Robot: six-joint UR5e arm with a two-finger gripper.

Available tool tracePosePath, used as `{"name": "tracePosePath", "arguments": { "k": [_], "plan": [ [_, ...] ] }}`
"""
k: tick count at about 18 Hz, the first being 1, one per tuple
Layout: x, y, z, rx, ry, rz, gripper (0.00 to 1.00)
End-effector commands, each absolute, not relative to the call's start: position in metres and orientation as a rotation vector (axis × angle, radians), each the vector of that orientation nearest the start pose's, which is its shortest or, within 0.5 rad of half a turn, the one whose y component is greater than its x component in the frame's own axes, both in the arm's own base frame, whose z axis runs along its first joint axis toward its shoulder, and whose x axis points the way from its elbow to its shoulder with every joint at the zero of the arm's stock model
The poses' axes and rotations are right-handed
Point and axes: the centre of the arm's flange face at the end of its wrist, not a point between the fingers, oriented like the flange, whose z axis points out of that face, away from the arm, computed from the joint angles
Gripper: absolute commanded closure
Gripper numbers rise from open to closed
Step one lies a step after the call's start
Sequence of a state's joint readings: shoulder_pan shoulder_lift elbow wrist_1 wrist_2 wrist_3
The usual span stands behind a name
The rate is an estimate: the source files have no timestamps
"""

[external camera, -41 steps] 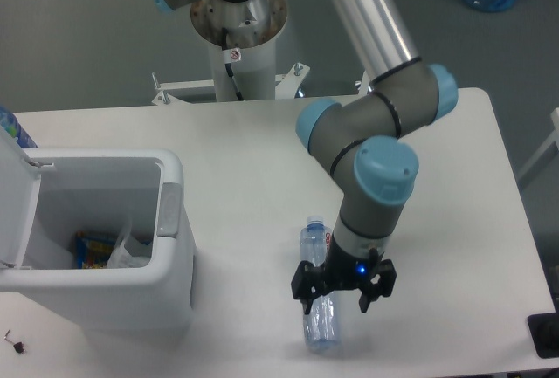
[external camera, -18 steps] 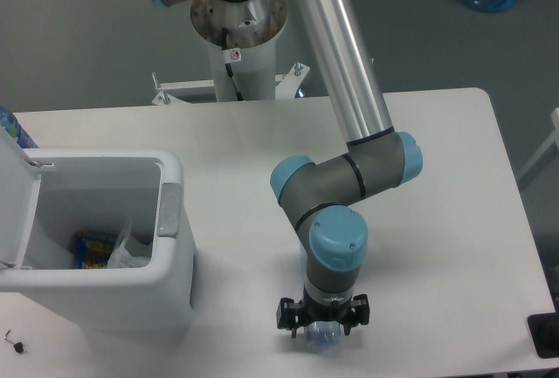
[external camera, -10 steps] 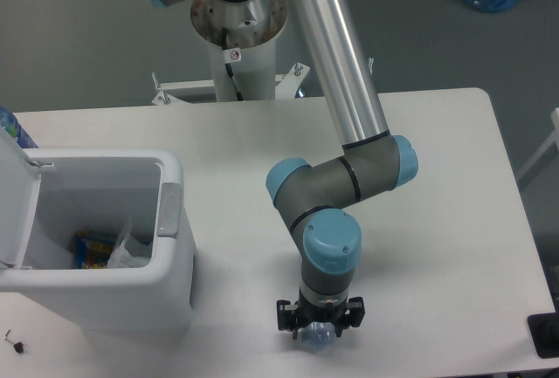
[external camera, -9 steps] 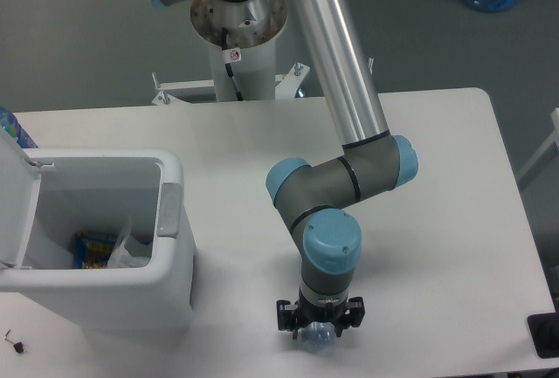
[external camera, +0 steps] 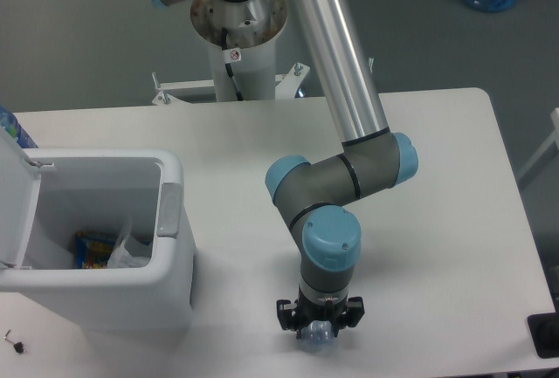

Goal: Place the trash in the trash can
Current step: 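Close the gripper around the bottle's cap end, then lift the bottle and carry it over the white bin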

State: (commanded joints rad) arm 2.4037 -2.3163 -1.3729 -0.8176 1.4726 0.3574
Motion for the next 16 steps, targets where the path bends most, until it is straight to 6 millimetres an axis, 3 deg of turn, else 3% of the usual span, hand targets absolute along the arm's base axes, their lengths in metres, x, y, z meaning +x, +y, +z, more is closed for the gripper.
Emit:
{"name": "tracePosePath", "arguments": {
  "k": [10,13,16],
  "plan": [
    [-0.449,0.603,0.204,-2.833,-0.664,0.06,0.45],
    [-0.448,0.601,0.225,-2.809,-0.656,0.079,0.46],
    [-0.45,0.597,0.257,-2.767,-0.648,0.112,0.46]
  ]
}}
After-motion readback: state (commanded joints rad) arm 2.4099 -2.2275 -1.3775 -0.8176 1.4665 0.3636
